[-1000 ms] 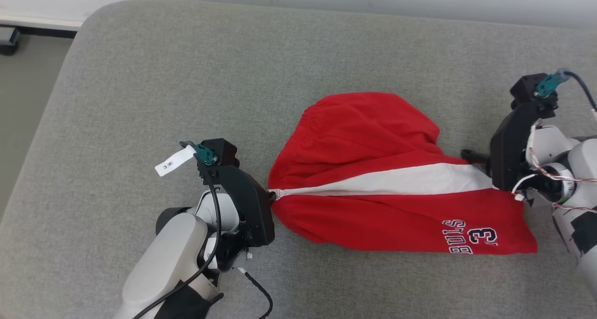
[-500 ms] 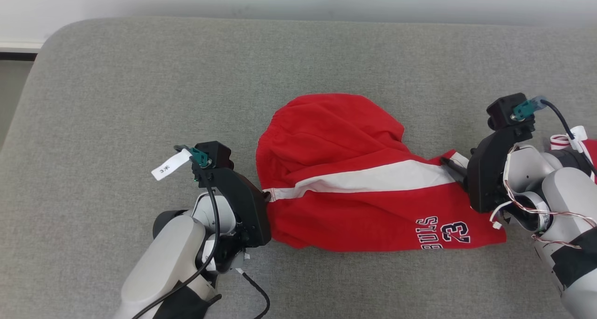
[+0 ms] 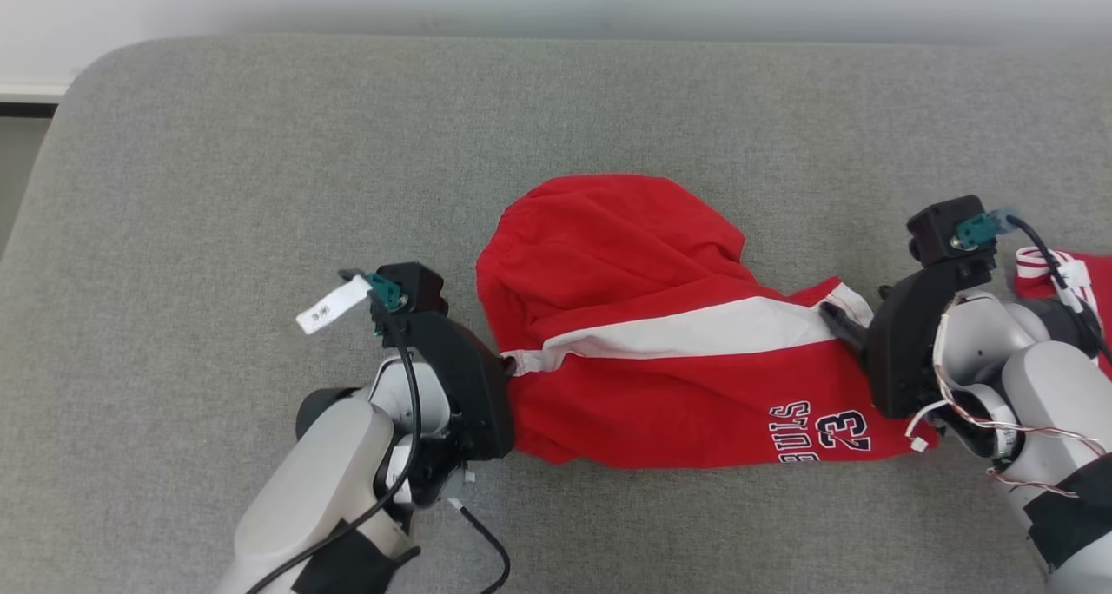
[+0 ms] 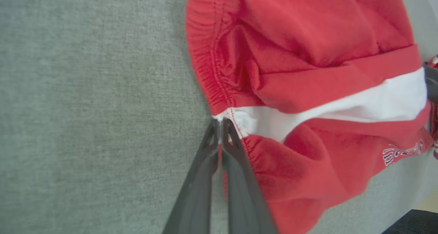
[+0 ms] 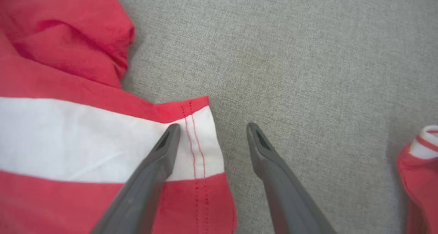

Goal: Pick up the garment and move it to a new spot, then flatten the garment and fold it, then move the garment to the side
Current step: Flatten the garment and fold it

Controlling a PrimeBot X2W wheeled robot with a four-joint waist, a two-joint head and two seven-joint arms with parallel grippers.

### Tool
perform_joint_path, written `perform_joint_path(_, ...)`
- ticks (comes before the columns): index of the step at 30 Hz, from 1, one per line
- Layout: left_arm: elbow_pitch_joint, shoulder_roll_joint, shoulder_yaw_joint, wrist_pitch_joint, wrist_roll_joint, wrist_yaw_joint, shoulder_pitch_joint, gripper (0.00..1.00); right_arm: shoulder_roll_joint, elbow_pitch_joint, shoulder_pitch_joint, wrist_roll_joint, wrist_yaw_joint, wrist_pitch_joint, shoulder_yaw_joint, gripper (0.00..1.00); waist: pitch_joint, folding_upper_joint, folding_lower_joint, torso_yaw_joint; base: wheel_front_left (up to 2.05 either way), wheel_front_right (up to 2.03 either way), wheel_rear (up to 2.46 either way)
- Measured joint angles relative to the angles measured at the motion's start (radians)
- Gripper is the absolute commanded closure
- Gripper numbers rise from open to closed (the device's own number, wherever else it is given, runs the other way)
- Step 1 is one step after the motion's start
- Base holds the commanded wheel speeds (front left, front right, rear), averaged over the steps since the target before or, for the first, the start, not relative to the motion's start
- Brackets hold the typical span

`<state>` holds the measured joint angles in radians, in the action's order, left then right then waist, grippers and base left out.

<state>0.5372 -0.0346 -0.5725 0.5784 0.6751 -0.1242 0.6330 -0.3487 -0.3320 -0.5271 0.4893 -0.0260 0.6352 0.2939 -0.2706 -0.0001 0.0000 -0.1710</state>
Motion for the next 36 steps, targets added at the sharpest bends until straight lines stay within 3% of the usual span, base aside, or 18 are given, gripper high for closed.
perform_joint_path(2,-0.002,0.0,-0.008,0.0,0.02,0.0,0.012,1.0,-0.009,-0.011,0.001,0.0,0.004,0.009,-0.004,0.02,-0.007,0.0,0.0,-0.004,0.0,0.0,0.0)
perform_joint_path(4,-0.002,0.0,-0.009,-0.006,0.023,0.0,0.014,1.0,-0.012,-0.014,0.003,0.0,0.009,0.011,-0.006,0.55,-0.014,0.0001,0.0,-0.009,0.0,0.0,0.0)
perform_joint_path(5,-0.001,0.001,-0.009,-0.007,0.023,0.0,0.014,1.0,-0.011,-0.014,0.003,0.0,0.009,0.014,-0.005,0.74,-0.017,0.0,0.0,-0.011,0.0,0.0,0.0)
perform_joint_path(6,0.0,0.002,-0.009,-0.007,0.026,0.0,0.016,1.0,-0.011,-0.013,0.003,-0.001,0.008,0.016,-0.003,1.0,-0.02,0.0,0.0,-0.014,0.0,0.0,0.0)
perform_joint_path(18,0.04,0.006,0.0,-0.026,0.034,0.001,0.031,1.0,-0.014,0.016,0.003,-0.024,0.007,0.023,0.021,1.0,-0.01,0.0001,0.0,-0.012,0.0,0.0,0.0)
perform_joint_path(23,0.05,0.005,0.003,-0.058,0.042,0.0,0.033,1.0,-0.013,0.056,0.003,-0.019,0.009,-0.025,-0.011,1.0,0.01,0.0001,0.0,-0.001,0.0,0.0,0.0)
perform_joint_path(32,0.016,0.004,0.096,-0.21,0.116,0.0,0.088,1.0,0.057,0.139,0.017,0.114,0.017,-0.127,-0.122,1.0,0.074,0.0001,0.0,0.015,0.0,0.0,0.0)
perform_joint_path(36,-0.05,0.004,0.159,-0.257,0.206,0.002,0.075,1.0,0.072,0.18,0.079,0.179,0.017,-0.151,-0.169,1.0,0.119,0.0001,0.0,0.025,0.0,0.0,0.0)
